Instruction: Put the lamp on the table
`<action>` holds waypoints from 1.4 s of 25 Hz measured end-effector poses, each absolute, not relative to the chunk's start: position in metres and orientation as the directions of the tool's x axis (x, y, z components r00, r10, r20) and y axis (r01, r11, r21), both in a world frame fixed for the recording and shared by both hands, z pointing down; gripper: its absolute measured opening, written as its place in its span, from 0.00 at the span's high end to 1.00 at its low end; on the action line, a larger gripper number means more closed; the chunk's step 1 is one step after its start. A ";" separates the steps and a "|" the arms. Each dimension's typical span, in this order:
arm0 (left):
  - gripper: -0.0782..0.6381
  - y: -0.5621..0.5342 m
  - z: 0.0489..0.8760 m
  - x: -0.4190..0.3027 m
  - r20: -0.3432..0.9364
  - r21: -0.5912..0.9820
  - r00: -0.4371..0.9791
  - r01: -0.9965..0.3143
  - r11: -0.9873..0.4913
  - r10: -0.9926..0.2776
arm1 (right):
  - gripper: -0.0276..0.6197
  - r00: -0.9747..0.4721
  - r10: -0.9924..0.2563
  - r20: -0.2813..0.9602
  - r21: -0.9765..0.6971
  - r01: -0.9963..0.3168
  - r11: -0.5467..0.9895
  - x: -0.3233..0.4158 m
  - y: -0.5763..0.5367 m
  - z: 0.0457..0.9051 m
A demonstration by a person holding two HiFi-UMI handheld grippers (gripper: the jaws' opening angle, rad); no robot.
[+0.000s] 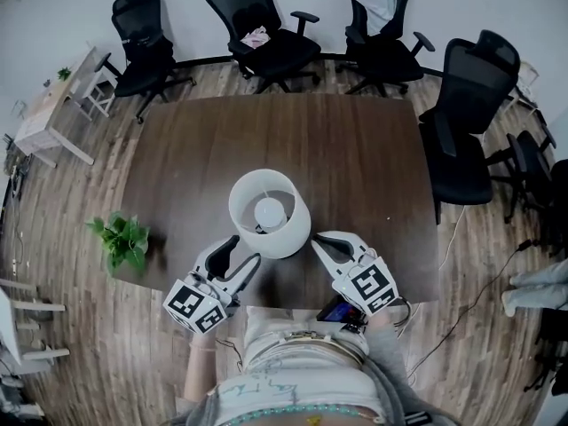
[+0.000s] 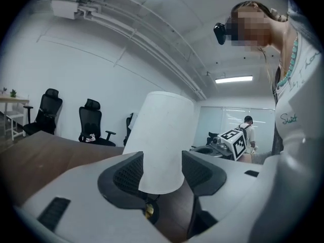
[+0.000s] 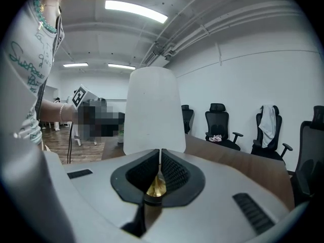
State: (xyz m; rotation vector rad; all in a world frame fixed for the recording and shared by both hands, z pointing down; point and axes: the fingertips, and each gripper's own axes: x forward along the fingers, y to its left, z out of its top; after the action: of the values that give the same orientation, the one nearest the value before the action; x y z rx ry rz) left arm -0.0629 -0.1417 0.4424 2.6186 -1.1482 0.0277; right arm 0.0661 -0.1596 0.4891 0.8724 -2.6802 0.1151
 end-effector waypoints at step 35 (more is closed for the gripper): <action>0.88 -0.117 0.423 -0.063 0.129 0.161 0.712 -0.702 -0.694 -0.690 | 0.91 -0.760 -0.568 0.316 0.050 -0.585 0.810 -0.003 -0.114 0.457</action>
State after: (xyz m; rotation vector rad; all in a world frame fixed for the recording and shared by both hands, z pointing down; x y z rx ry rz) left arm -0.0633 -0.1165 0.4227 2.7200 -1.1191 0.0866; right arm -0.0029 -0.1138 0.4575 0.8780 -2.6789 0.0745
